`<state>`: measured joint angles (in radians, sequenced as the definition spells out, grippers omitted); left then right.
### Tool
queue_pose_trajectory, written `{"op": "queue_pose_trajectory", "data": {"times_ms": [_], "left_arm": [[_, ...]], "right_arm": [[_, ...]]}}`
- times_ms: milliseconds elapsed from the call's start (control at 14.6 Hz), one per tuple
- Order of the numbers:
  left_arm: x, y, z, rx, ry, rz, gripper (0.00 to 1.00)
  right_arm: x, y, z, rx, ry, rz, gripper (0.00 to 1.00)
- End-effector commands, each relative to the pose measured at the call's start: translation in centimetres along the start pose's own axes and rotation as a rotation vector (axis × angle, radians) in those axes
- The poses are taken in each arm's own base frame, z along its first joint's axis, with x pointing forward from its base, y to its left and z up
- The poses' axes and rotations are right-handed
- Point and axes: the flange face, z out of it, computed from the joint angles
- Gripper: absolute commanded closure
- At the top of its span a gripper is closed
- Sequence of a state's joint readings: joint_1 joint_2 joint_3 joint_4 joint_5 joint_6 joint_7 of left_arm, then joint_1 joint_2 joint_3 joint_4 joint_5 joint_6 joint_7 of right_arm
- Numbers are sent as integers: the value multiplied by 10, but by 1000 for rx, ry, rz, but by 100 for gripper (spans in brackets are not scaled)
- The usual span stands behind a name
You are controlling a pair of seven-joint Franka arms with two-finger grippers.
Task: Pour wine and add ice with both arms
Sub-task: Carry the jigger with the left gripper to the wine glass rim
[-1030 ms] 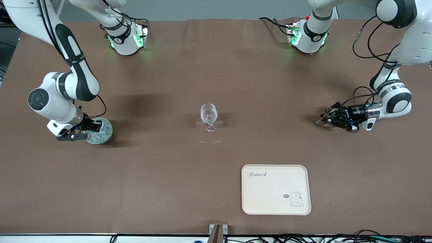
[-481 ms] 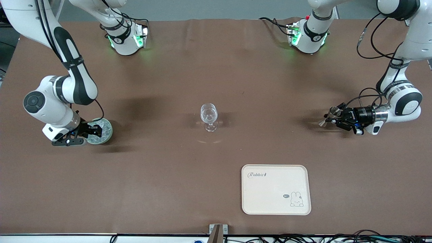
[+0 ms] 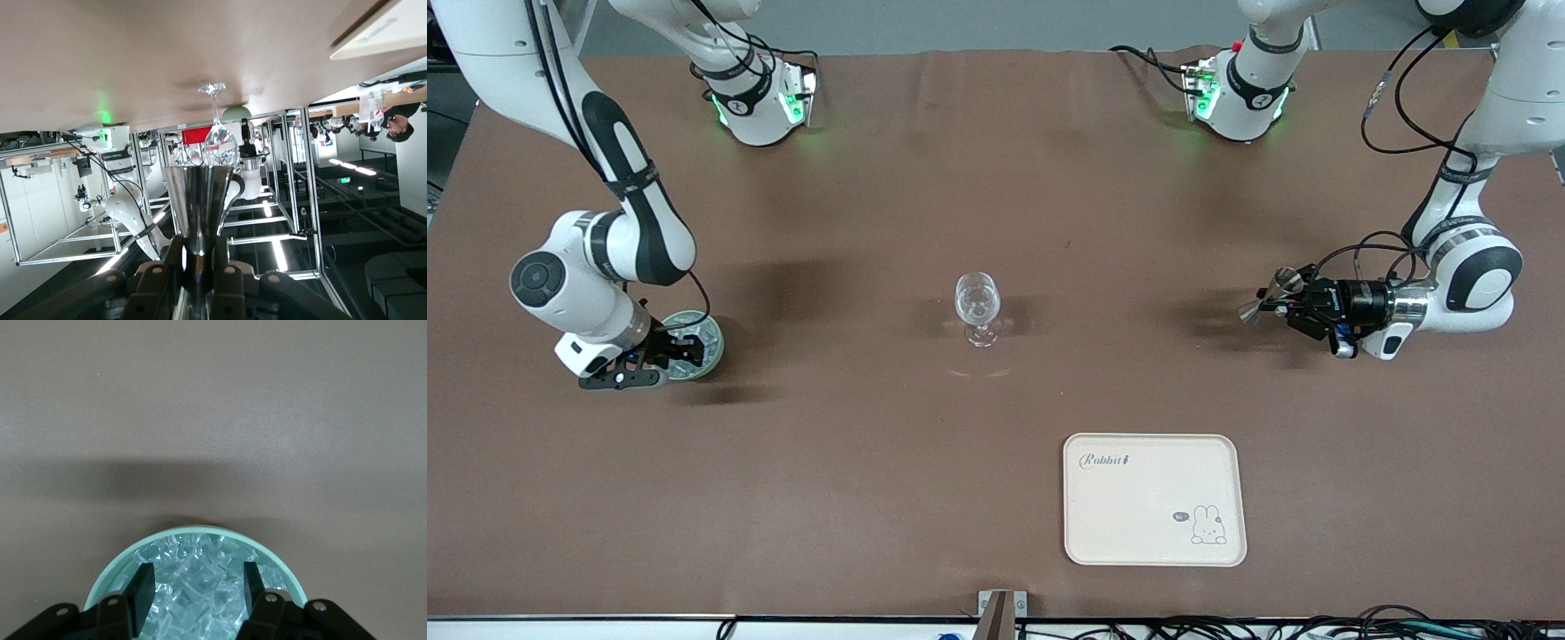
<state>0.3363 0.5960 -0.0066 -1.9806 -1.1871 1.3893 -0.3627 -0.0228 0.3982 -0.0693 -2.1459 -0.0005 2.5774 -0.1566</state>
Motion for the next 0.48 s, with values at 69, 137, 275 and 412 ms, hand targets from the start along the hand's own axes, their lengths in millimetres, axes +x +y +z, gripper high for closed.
{"op": "queue_pose_trajectory", "data": {"times_ms": [69, 137, 275, 412], "left_arm": [[-24, 9, 26, -13, -52, -1, 100], [-31, 13, 33, -2, -54, 14, 100], [-38, 17, 43, 14, -59, 25, 100], [-44, 21, 50, 23, -63, 39, 100]], "right_arm": [[-6, 0, 2, -2, -6, -1, 71], [-6, 0, 1, -2, -6, 1, 85], [-4, -1, -1, -3, 0, 9, 95], [-2, -1, -6, -1, -1, 12, 95]]}}
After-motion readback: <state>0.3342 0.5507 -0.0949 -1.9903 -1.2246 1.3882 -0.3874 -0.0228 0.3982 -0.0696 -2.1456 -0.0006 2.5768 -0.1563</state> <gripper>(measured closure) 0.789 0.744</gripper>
